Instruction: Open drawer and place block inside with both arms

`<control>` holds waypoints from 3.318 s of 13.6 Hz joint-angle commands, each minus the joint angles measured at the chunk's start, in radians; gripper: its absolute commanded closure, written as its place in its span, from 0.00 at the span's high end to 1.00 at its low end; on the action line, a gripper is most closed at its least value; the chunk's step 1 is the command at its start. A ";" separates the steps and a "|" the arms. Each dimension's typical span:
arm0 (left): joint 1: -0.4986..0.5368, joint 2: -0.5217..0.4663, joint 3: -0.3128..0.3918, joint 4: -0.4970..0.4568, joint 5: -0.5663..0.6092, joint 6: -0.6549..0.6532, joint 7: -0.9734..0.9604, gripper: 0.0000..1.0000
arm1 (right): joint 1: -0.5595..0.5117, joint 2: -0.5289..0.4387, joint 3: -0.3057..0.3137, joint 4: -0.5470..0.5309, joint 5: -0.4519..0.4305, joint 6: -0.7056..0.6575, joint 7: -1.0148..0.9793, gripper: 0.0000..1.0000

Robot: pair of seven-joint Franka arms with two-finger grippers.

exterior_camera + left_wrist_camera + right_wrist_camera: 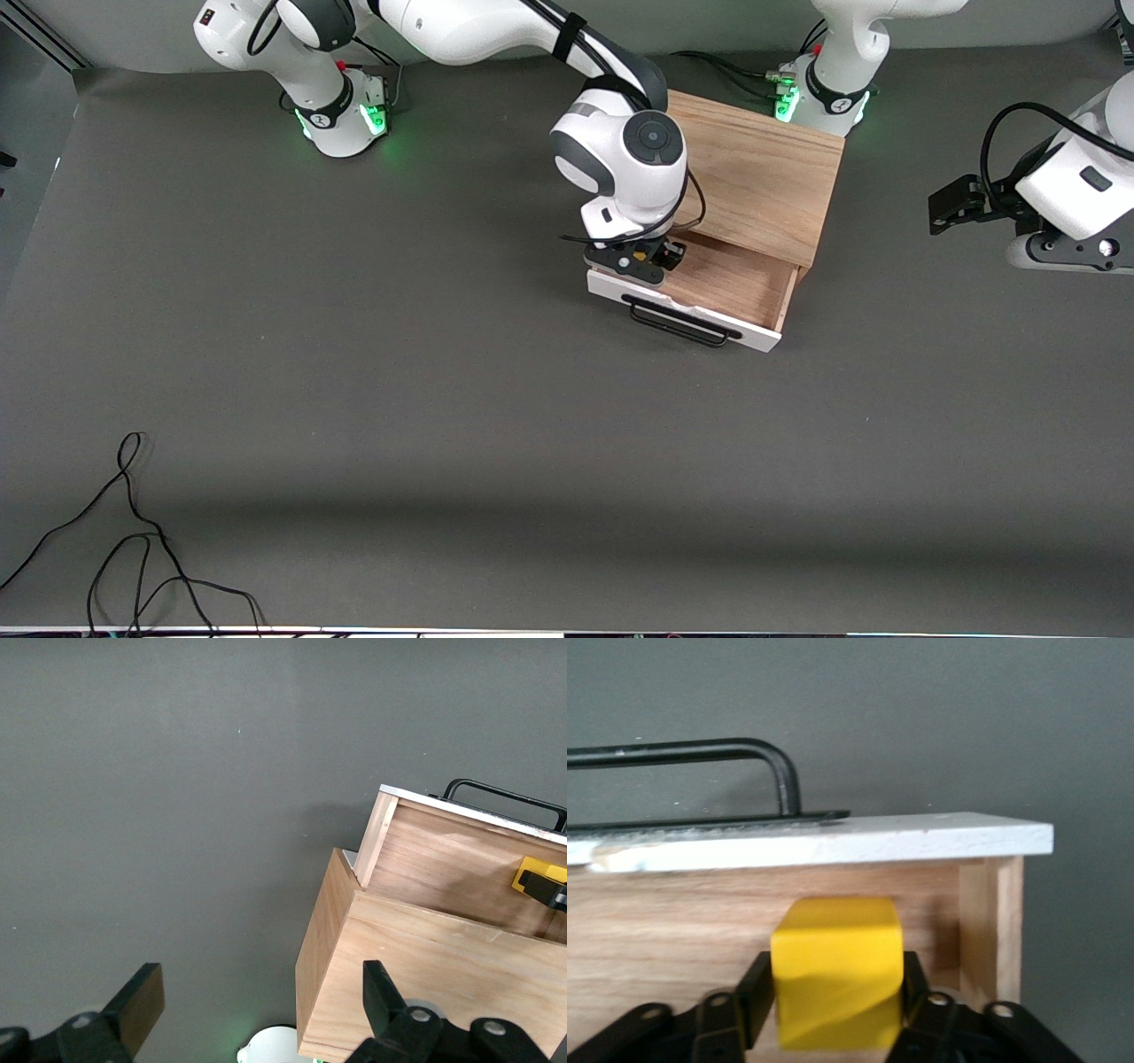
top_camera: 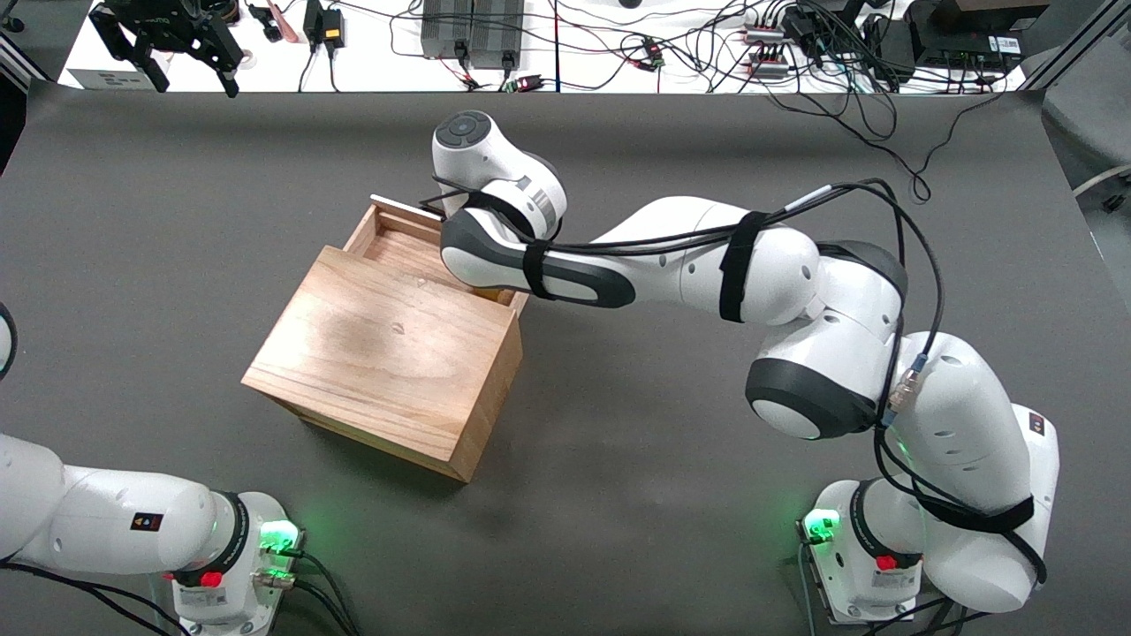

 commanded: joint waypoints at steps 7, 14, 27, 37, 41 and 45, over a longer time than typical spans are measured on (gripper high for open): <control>-0.005 -0.017 0.018 -0.020 -0.023 0.026 0.014 1.00 | -0.057 -0.190 -0.008 0.113 0.043 -0.310 0.009 1.00; -0.005 -0.017 0.018 -0.021 -0.023 0.026 0.014 1.00 | -0.342 -0.460 -0.003 -0.009 0.032 -0.478 -0.359 1.00; -0.005 -0.017 0.018 -0.021 -0.023 0.026 0.014 1.00 | -0.944 -0.788 0.008 -0.375 -0.077 -0.470 -1.272 1.00; -0.005 -0.017 0.018 -0.020 -0.023 0.026 0.014 1.00 | -1.033 -0.808 0.006 -0.442 -0.114 -0.417 -1.405 1.00; -0.005 -0.017 0.020 -0.021 -0.023 0.026 0.014 1.00 | -1.031 -0.810 0.006 -0.439 -0.157 -0.426 -1.407 1.00; -0.005 -0.017 0.020 -0.021 -0.023 0.026 0.014 1.00 | -1.031 -0.805 0.006 -0.428 -0.155 -0.430 -1.410 1.00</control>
